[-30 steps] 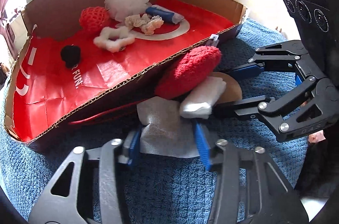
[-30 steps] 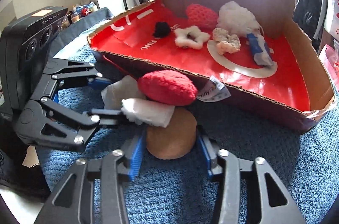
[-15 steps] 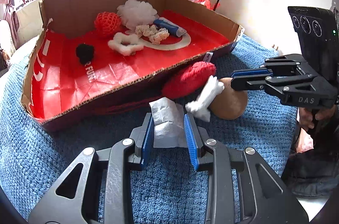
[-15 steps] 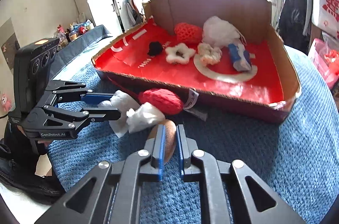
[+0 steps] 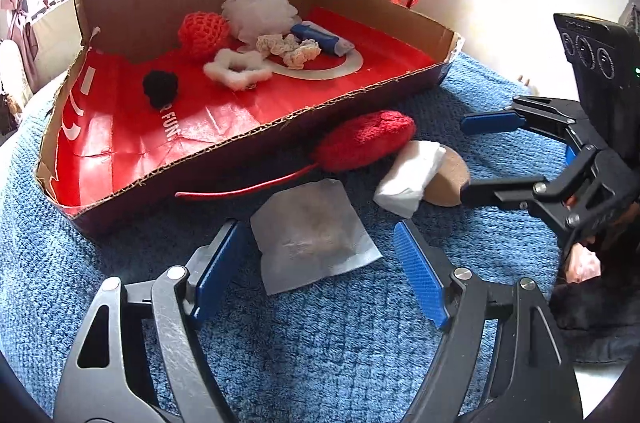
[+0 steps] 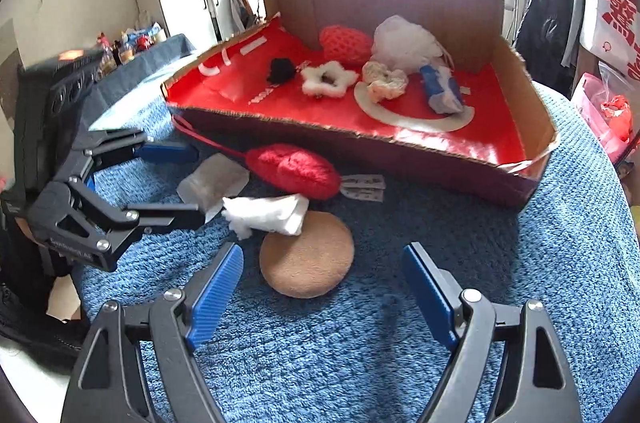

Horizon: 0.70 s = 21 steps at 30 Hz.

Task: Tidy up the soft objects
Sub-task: 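Lift white paper with left tool while right tool grasps tan round sponge, then carry paper with left tool while right tool carries sponge into the box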

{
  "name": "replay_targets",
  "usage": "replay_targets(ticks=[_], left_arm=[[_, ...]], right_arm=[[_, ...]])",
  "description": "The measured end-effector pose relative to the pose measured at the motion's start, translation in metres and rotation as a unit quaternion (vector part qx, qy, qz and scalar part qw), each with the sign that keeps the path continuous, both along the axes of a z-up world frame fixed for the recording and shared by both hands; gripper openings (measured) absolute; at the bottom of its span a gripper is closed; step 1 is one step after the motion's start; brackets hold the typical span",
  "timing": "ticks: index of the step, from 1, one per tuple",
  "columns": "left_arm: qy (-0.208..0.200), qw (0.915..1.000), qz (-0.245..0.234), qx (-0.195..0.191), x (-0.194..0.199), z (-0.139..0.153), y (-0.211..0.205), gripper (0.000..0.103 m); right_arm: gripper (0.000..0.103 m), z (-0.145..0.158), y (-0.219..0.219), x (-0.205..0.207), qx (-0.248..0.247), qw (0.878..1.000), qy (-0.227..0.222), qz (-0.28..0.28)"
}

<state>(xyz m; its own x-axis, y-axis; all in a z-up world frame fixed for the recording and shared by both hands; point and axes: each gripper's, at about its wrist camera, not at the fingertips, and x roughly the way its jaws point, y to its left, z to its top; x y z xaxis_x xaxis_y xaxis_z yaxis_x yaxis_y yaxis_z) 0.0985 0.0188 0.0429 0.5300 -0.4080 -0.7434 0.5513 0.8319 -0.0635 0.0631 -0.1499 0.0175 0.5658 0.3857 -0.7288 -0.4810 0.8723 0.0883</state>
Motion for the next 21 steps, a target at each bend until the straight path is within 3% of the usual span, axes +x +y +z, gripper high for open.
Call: replay_targets(ticks=[5, 7, 8, 9, 10, 13, 16, 21], left_arm=[[-0.003, 0.9990, -0.001, 0.044, 0.007, -0.008, -0.013, 0.076], [0.001, 0.9984, -0.002, 0.057, 0.011, -0.012, -0.017, 0.076], [-0.001, 0.9981, -0.003, 0.061, 0.012, -0.013, -0.019, 0.072], [-0.006, 0.9979, -0.003, 0.065, 0.012, -0.013, -0.021, 0.066], [-0.010, 0.9978, -0.005, 0.066, 0.012, -0.012, -0.023, 0.053], [-0.019, 0.9975, -0.008, 0.067, 0.008, -0.010, -0.027, 0.028], [-0.016, 0.9985, 0.002, 0.052, 0.004, -0.007, -0.023, 0.020], [-0.006, 0.9998, 0.016, 0.004, -0.005, 0.003, -0.009, 0.019]], right_arm=[[0.084, -0.009, 0.012, 0.003, -0.030, 1.000, -0.004, -0.005], [0.077, -0.011, 0.016, 0.003, -0.039, 0.999, -0.009, -0.007], [0.073, -0.012, 0.018, 0.003, -0.045, 0.999, -0.010, -0.006], [0.063, -0.014, 0.020, 0.002, -0.051, 0.999, -0.013, -0.005], [0.054, -0.014, 0.021, 0.001, -0.050, 0.999, -0.016, -0.003], [0.050, -0.010, 0.021, -0.004, -0.045, 0.998, -0.031, -0.003], [0.049, -0.004, 0.017, -0.010, -0.038, 0.998, -0.048, -0.008], [0.049, 0.010, 0.006, -0.015, -0.017, 0.998, -0.060, -0.021]])
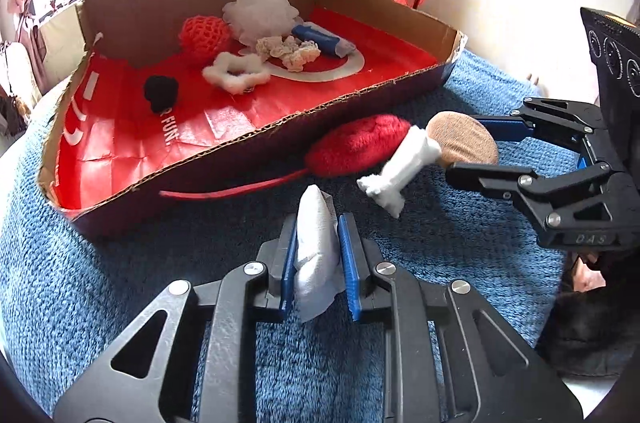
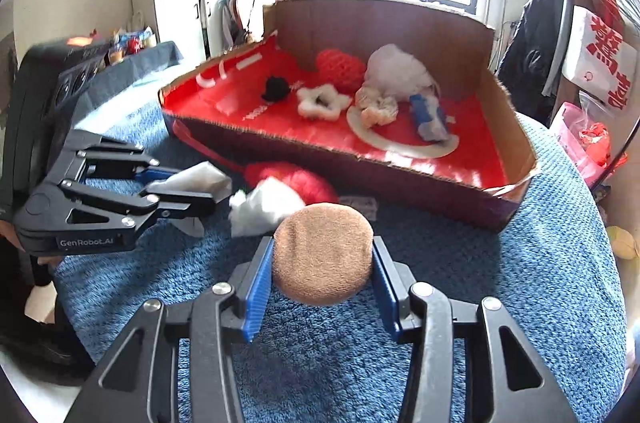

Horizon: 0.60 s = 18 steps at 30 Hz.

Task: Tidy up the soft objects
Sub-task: 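Carry paper with left tool while right tool carries sponge into the box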

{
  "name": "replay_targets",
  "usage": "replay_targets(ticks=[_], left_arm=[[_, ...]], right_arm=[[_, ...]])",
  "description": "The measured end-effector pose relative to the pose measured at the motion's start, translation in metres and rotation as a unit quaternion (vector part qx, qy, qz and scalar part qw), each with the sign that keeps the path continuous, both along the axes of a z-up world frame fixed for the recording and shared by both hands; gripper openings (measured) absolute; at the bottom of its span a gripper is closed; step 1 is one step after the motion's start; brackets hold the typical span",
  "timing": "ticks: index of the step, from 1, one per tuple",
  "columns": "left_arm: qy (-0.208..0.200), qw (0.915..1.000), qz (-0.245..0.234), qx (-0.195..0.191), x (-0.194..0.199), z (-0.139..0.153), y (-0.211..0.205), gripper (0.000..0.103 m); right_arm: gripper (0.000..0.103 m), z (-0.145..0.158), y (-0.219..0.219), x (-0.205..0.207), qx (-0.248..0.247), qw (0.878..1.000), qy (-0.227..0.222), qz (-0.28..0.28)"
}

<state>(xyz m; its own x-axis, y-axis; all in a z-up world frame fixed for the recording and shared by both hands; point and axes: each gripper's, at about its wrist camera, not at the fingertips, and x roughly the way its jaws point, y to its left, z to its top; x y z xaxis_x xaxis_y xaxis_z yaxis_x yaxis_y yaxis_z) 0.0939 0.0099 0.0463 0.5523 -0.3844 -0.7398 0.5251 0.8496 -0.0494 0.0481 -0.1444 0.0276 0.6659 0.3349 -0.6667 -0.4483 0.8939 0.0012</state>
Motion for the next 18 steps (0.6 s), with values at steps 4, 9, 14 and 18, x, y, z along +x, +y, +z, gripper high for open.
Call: replay_targets(ticks=[4, 9, 14, 18], left_arm=[[0.001, 0.9999, 0.004, -0.012, -0.003, 0.003, 0.005, 0.019], [0.000, 0.9998, 0.007, -0.019, -0.006, 0.006, 0.009, 0.013], [-0.006, 0.9996, 0.005, -0.026, -0.010, 0.014, 0.013, 0.013], [-0.012, 0.9996, 0.004, -0.027, -0.013, 0.020, 0.013, 0.013]], right_arm=[[0.049, 0.000, -0.002, 0.004, 0.002, 1.000, 0.003, -0.007], [0.049, 0.003, -0.003, 0.003, 0.011, 1.000, -0.001, -0.010], [0.049, 0.006, -0.008, 0.003, 0.018, 1.000, -0.004, -0.018], [0.049, 0.009, -0.013, 0.003, 0.023, 0.999, -0.009, -0.026]])
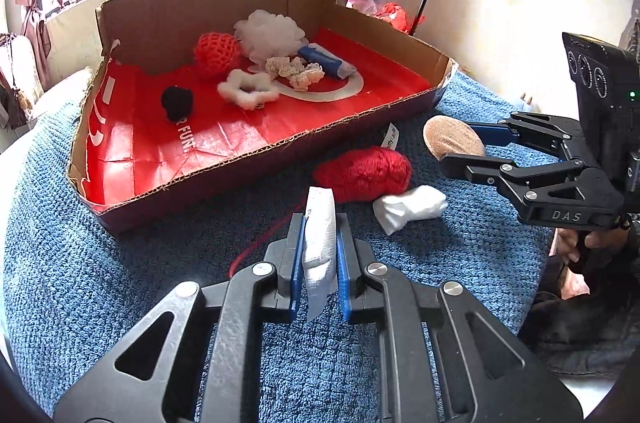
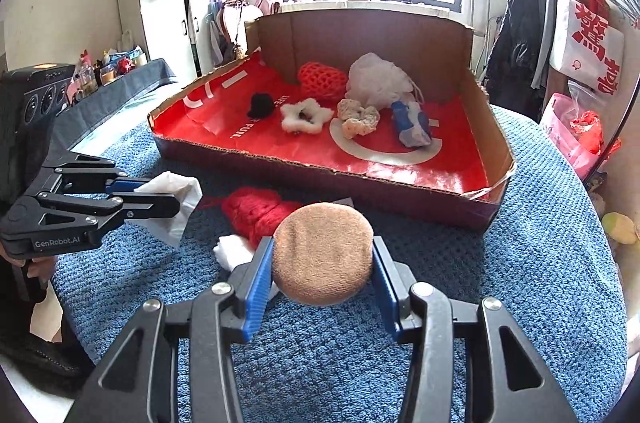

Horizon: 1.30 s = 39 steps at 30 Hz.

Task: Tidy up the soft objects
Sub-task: 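Carry paper with left tool while right tool carries sponge into the box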

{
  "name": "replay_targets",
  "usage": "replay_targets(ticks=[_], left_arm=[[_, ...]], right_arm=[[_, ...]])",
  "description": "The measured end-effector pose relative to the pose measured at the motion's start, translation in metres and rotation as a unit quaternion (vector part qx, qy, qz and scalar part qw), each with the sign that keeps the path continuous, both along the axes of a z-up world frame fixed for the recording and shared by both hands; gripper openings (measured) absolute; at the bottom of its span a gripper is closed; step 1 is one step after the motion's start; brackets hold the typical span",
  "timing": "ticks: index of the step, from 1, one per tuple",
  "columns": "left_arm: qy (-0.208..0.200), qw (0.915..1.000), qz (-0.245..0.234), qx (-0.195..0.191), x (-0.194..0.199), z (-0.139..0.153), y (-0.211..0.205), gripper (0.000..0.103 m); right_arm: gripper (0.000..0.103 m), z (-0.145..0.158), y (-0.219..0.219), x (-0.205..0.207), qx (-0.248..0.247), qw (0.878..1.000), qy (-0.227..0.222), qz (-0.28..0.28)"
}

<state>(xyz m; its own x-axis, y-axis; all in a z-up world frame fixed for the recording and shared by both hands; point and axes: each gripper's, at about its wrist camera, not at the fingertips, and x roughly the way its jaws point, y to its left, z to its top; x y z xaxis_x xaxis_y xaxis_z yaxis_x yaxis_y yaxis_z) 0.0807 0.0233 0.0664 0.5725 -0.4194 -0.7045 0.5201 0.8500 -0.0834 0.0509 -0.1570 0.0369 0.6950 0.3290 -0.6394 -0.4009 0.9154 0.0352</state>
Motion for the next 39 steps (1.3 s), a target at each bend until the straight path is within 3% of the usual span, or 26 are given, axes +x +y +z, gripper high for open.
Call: replay_targets(ticks=[5, 12, 22, 39], left_arm=[[-0.027, 0.9996, 0.004, 0.003, 0.003, 0.019, 0.002, 0.013], [-0.050, 0.9982, 0.031, 0.015, 0.058, 0.040, 0.008, 0.013], [0.006, 0.9990, 0.032, 0.029, 0.110, 0.018, 0.008, 0.013], [0.040, 0.9973, 0.051, 0.034, 0.136, -0.008, 0.014, 0.013]], right_arm=[[0.050, 0.016, -0.002, 0.013, 0.005, 1.000, -0.009, -0.010], [0.051, 0.030, 0.006, 0.070, -0.020, 0.999, 0.011, -0.033], [0.051, 0.009, 0.016, 0.133, -0.075, 0.993, 0.082, -0.048], [0.052, -0.010, 0.012, 0.156, -0.102, 0.986, 0.121, -0.057]])
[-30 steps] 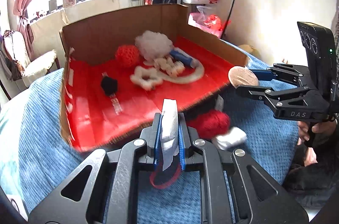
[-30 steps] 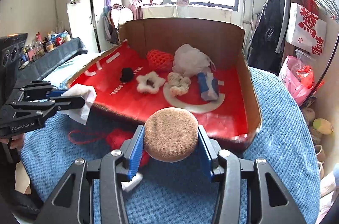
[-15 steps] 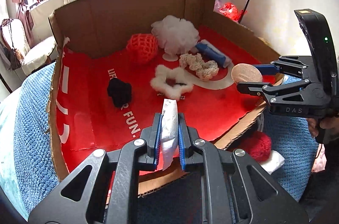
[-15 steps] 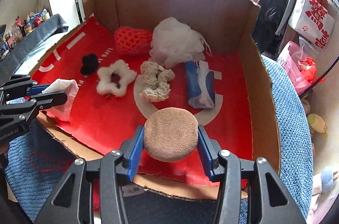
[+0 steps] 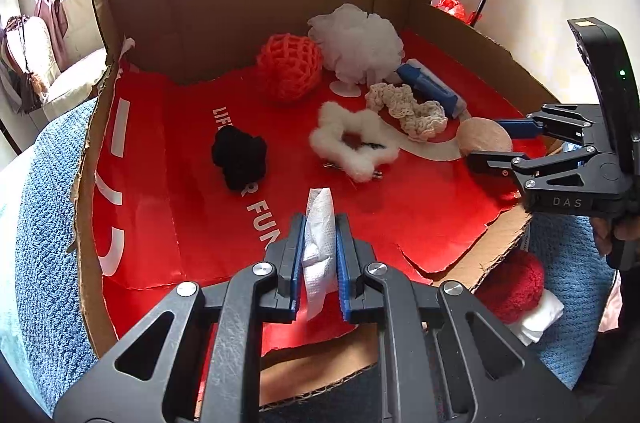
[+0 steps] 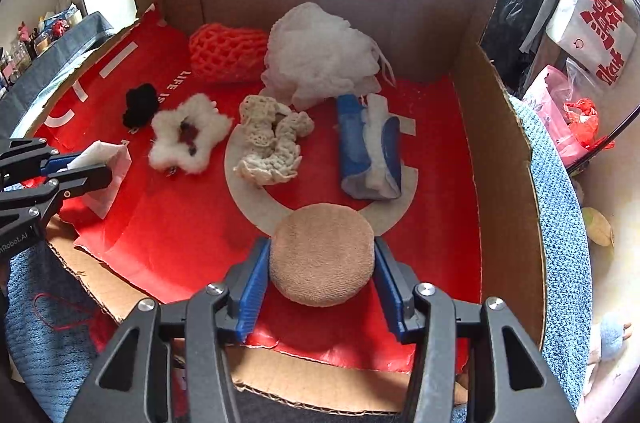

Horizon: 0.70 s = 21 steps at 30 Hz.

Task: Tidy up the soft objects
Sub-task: 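Carry paper with left tool while right tool carries sponge into the box, then open both tools to drop paper and sponge in the box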

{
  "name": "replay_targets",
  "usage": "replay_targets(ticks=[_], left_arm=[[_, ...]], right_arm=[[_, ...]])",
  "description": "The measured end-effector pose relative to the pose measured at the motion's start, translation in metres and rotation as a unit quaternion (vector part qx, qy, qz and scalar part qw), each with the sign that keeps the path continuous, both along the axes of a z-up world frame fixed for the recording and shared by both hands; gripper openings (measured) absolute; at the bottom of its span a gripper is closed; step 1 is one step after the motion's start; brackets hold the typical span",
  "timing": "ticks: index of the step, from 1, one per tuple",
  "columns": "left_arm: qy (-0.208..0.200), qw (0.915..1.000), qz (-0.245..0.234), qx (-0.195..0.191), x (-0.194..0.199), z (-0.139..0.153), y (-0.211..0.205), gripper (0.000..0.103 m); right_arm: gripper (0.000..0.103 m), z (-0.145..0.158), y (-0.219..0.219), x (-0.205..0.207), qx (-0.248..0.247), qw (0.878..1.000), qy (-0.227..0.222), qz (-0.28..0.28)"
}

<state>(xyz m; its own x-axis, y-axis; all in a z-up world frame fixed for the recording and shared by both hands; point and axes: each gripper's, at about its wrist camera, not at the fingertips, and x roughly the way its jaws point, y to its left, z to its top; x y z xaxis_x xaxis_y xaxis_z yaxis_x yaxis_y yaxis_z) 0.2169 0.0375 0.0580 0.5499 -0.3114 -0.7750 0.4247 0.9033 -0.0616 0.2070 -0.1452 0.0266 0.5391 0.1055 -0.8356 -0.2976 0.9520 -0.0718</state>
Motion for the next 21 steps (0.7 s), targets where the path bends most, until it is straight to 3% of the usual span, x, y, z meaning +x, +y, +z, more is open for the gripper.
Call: replay_targets(ticks=[9, 21], left_arm=[[-0.006, 0.9999, 0.005, 0.012, 0.0027, -0.0036, 0.0001, 0.014], [-0.014, 0.9995, 0.017, 0.024, 0.0039, -0.0037, 0.0022, 0.023]], right_arm=[[0.054, -0.0033, -0.0027, 0.0023, 0.006, 1.000, 0.004, 0.001], [0.057, -0.0046, -0.0018, 0.0032, 0.003, 1.000, 0.000, 0.002]])
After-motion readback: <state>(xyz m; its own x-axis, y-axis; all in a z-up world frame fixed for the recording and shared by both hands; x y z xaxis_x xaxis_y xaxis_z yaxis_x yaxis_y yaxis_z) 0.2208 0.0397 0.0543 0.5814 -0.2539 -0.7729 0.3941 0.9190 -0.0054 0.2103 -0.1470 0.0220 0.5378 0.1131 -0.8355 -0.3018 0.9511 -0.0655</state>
